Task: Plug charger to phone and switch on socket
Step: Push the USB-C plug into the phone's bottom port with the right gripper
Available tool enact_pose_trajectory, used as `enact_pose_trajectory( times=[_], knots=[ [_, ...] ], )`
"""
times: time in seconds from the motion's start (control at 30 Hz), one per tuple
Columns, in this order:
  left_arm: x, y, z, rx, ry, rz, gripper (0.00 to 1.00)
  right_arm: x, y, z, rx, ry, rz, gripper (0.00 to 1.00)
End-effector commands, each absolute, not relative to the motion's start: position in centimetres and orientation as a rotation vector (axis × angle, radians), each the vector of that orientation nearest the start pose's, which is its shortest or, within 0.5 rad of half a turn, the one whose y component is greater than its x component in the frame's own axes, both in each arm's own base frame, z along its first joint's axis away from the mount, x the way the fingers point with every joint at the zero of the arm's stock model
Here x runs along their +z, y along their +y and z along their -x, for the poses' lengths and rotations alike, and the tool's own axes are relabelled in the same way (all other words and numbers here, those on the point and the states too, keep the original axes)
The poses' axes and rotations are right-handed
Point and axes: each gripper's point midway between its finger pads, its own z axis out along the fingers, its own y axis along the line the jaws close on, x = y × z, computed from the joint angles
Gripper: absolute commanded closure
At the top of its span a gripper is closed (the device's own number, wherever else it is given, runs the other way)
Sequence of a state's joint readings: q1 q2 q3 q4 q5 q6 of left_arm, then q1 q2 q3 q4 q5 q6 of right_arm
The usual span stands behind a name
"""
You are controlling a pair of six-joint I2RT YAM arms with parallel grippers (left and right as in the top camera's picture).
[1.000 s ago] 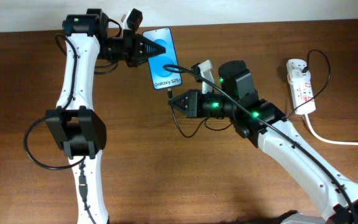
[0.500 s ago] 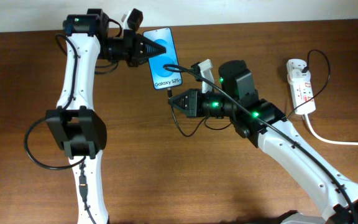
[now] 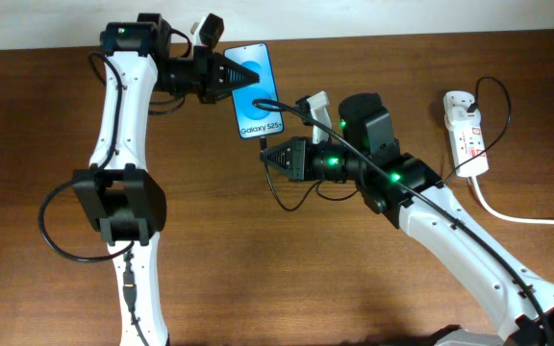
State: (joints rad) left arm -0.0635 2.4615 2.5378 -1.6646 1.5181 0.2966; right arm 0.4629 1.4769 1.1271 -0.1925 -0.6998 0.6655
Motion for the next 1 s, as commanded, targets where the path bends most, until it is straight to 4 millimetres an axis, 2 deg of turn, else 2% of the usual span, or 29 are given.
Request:
enact_pose_trajectory(
  times=[0.0, 0.3, 0.6, 0.77, 0.97],
  knots=[
    [28.5, -22.1, -43.8, -2.057, 2.139, -0.458, 1.0, 24.8, 28.5, -33.9, 1.34, 2.245, 0.221, 0.96],
    [28.5, -22.4, -43.7, -2.06, 2.141, -0.465, 1.0, 24.9, 26.3, -35.6, 1.305, 2.227, 0.162, 0.96],
    [28.2, -23.5, -43.1, -2.051, 2.17, -0.502, 1.0, 25.8, 26.3, -36.2, 1.299, 2.17, 0.187, 0.96],
    [28.2, -23.5, -43.1, -2.051, 2.17, -0.502, 1.0, 25.8, 25.9, -36.5, 1.294, 2.169, 0.175, 0.96],
    [28.1, -23.1, -43.3, -2.046, 2.168, -0.492, 1.0, 25.7, 26.2, -35.8, 1.332, 2.183, 0.197, 0.95]
  ],
)
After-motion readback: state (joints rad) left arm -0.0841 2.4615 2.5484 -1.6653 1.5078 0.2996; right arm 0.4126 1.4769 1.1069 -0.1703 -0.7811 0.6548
